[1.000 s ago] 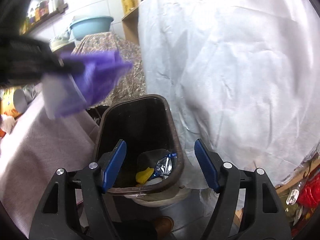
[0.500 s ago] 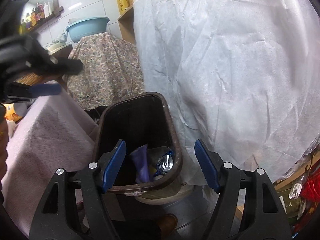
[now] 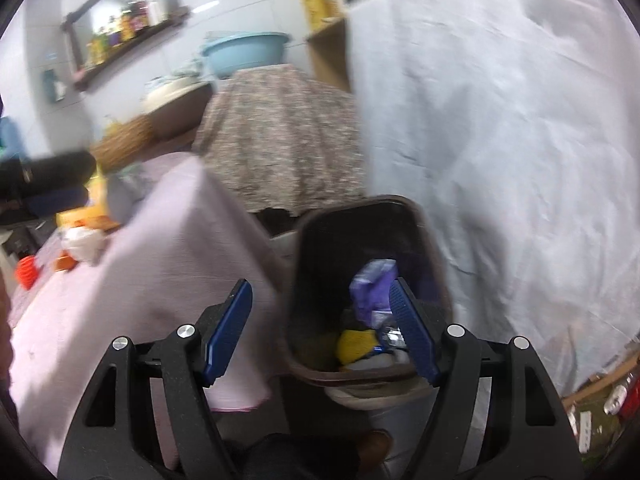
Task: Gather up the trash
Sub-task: 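Grasp the white crumpled tissue with the right tool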
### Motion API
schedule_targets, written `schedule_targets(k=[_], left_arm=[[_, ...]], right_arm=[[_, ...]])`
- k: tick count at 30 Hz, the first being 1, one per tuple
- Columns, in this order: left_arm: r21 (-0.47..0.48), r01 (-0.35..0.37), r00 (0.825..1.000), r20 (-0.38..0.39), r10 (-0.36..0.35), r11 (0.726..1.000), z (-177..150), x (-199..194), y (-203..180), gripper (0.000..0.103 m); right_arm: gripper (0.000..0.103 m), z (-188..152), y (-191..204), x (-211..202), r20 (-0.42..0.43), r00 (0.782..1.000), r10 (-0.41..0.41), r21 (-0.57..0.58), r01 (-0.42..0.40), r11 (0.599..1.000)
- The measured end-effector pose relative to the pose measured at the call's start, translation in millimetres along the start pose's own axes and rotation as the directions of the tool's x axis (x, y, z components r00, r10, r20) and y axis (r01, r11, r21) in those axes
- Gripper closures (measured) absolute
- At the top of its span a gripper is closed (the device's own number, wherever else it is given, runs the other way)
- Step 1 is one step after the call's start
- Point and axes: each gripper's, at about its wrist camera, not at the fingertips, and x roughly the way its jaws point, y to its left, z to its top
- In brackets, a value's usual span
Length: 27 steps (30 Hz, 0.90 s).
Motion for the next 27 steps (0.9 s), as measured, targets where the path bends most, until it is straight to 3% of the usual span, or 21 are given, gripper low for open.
schedule_targets(k=[3, 7, 10, 14, 16, 22, 27], left_arm=[[-0.028, -0.031, 1.000, 0.000, 0.031, 0.999, -11.3, -21.5, 26.4, 0.012], [-0.078, -0.102, 0.994, 0.016, 0.104, 0.992, -31.9, -54.8, 66.1, 0.012], [-0.109, -0.207, 0.977, 0.036, 0.212, 0.972, -51.8, -83.4, 97.1, 0.012], [-0.158, -0.340, 0.937, 0.031, 0.349, 0.927, -81.6, -118.5, 136.0, 0.012], [-0.204, -0.366, 0.926, 0.017, 0.377, 0.908, -96.6, -132.7, 155.3, 0.012], [-0.290, -0.413, 0.905, -0.027, 0.424, 0.863, -131.0, -156.7, 194.5, 0.012], [-0.332, -0.425, 0.899, -0.044, 0.436, 0.842, -148.8, -167.8, 211.6, 0.012]], right_arm=[[0.032, 6.5, 28.5, 0.3, -0.023, 0.996, 0.087, -0.066, -0.088, 0.994], [0.032, 15.7, 77.8, 1.9, -0.070, 0.973, 0.222, -0.158, -0.230, 0.960], [0.032, 18.7, 117.8, 3.7, -0.105, 0.956, 0.276, -0.253, -0.294, 0.922], [0.032, 22.1, 164.1, 13.8, -0.154, 0.942, 0.297, -0.347, -0.333, 0.877], [0.032, 25.8, 183.1, 20.1, -0.181, 0.937, 0.299, -0.376, -0.347, 0.859], [0.032, 30.6, 234.1, 37.6, -0.237, 0.930, 0.280, -0.492, -0.363, 0.791], [0.043, 30.3, 256.9, 58.9, -0.223, 0.953, 0.205, -0.582, -0.299, 0.756]])
